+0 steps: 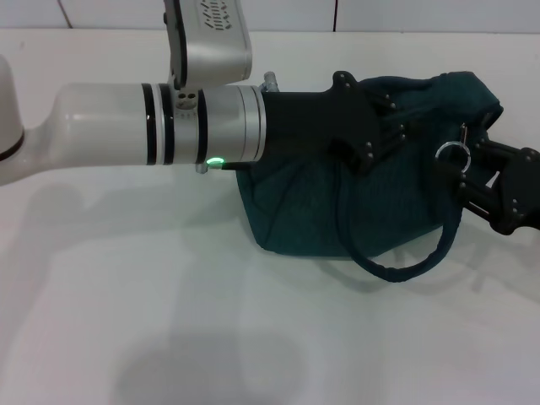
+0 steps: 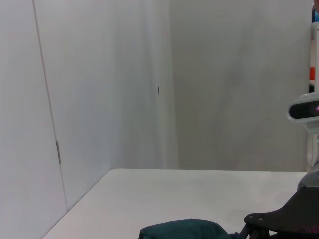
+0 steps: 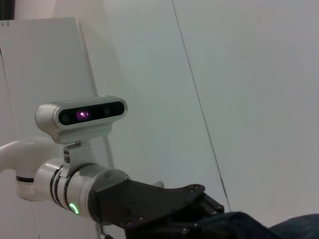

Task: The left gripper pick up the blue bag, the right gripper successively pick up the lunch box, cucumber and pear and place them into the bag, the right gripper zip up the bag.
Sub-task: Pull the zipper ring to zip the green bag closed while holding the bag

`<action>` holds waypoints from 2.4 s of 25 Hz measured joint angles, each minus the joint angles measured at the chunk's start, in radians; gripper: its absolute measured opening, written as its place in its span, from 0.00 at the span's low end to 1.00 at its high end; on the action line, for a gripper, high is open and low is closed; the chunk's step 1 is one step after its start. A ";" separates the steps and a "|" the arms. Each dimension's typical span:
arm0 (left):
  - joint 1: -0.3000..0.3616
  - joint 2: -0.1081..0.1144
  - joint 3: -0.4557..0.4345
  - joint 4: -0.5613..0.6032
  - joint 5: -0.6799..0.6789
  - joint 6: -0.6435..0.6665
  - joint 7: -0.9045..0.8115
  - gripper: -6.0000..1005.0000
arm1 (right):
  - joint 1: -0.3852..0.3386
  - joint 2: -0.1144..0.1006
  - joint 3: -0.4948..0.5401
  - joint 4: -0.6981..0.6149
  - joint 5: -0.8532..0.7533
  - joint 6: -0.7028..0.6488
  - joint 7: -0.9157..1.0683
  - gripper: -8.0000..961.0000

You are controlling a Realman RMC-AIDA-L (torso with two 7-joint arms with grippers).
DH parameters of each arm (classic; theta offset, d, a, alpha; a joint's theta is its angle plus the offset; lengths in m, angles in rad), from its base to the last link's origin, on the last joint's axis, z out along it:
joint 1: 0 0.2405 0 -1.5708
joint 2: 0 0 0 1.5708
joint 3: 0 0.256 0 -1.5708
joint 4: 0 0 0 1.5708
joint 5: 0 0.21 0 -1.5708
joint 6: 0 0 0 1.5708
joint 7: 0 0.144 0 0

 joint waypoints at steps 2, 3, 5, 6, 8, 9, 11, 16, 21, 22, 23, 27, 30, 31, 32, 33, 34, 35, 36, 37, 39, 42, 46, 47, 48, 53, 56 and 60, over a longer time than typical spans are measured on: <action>-0.002 -0.001 0.000 -0.004 -0.001 0.000 0.006 0.09 | -0.001 0.000 0.000 0.000 -0.001 -0.002 0.000 0.35; -0.003 -0.001 0.000 -0.005 -0.002 -0.001 0.009 0.09 | -0.002 0.000 0.000 0.000 -0.001 -0.003 0.000 0.34; -0.003 -0.002 0.000 -0.005 -0.002 -0.001 0.010 0.09 | -0.006 0.000 0.003 -0.001 -0.001 -0.004 0.000 0.33; -0.003 -0.002 0.000 -0.005 -0.003 -0.002 0.010 0.09 | -0.008 0.000 0.004 -0.001 0.000 -0.005 -0.001 0.32; -0.003 -0.002 0.000 -0.006 -0.003 -0.005 0.010 0.09 | -0.014 0.000 0.005 -0.001 0.003 -0.007 -0.006 0.31; -0.003 -0.002 0.000 -0.006 -0.003 -0.006 0.010 0.09 | -0.018 0.000 0.006 -0.004 0.004 -0.008 -0.008 0.30; -0.003 -0.002 0.000 -0.006 -0.003 -0.011 0.010 0.09 | -0.026 -0.002 0.010 -0.012 0.005 -0.008 -0.012 0.28; -0.003 -0.002 0.000 -0.006 -0.004 -0.012 0.010 0.09 | -0.056 -0.002 0.057 -0.030 0.004 -0.008 -0.044 0.24; -0.003 -0.001 0.000 -0.006 -0.004 -0.014 0.010 0.09 | -0.086 -0.005 0.074 -0.061 0.007 -0.010 -0.050 0.18; -0.003 -0.001 0.000 -0.006 -0.004 -0.014 0.010 0.09 | -0.090 -0.005 0.075 -0.063 0.007 -0.010 -0.050 0.17; -0.003 -0.001 0.000 -0.006 -0.004 -0.014 0.010 0.09 | -0.091 -0.005 0.077 -0.064 0.008 -0.010 -0.050 0.15; -0.003 -0.001 0.000 -0.006 -0.004 -0.014 0.010 0.09 | -0.095 -0.002 0.096 -0.064 0.008 -0.008 -0.047 0.09; -0.003 -0.001 0.000 -0.006 -0.004 -0.014 0.010 0.09 | -0.099 0.000 0.113 -0.064 0.007 -0.002 -0.050 0.05; -0.003 -0.001 0.000 -0.006 -0.004 -0.014 0.010 0.09 | -0.101 0.001 0.116 -0.064 0.007 -0.002 -0.050 0.05; -0.003 -0.001 0.000 -0.006 -0.004 -0.013 0.010 0.09 | -0.103 0.002 0.120 -0.064 0.007 -0.003 -0.051 0.06; -0.003 -0.001 0.000 -0.006 -0.004 -0.013 0.010 0.09 | -0.104 0.003 0.124 -0.064 0.007 -0.004 -0.051 0.06; -0.003 -0.001 0.000 -0.006 -0.004 -0.013 0.010 0.09 | -0.105 0.004 0.131 -0.064 0.007 -0.005 -0.051 0.06; -0.003 -0.001 0.000 -0.006 -0.004 -0.013 0.010 0.09 | -0.105 0.004 0.134 -0.064 0.007 -0.005 -0.051 0.06; -0.003 -0.001 0.000 -0.006 -0.004 -0.013 0.010 0.09 | -0.106 0.005 0.139 -0.064 0.007 -0.006 -0.051 0.06; -0.003 -0.001 0.000 -0.006 -0.004 -0.013 0.010 0.09 | -0.106 0.005 0.144 -0.064 0.006 -0.006 -0.051 0.06; -0.003 -0.001 0.000 -0.006 -0.003 -0.013 0.010 0.09 | -0.106 0.006 0.151 -0.064 0.004 -0.004 -0.051 0.06; -0.003 -0.001 0.001 -0.006 -0.003 -0.013 0.010 0.09 | -0.106 0.009 0.153 -0.063 0.004 0.000 -0.051 0.06; -0.003 -0.001 0.002 -0.006 -0.003 -0.013 0.010 0.09 | -0.106 0.011 0.156 -0.063 0.007 0.003 -0.050 0.07; -0.003 -0.001 0.003 -0.006 -0.003 -0.013 0.010 0.09 | -0.106 0.011 0.157 -0.063 0.007 0.003 -0.050 0.07; -0.003 -0.001 0.003 -0.006 -0.003 -0.013 0.010 0.09 | -0.106 0.011 0.161 -0.063 0.007 0.004 -0.050 0.07; -0.003 -0.001 0.003 -0.006 -0.003 -0.013 0.010 0.09 | -0.103 0.011 0.169 -0.063 0.008 0.022 -0.050 0.12; -0.003 -0.001 0.003 -0.006 -0.003 -0.013 0.010 0.09 | -0.099 0.011 0.169 -0.063 0.008 0.033 -0.046 0.15; -0.003 -0.001 0.002 -0.006 -0.003 -0.013 0.010 0.09 | -0.092 0.012 0.167 -0.063 0.002 0.051 -0.043 0.17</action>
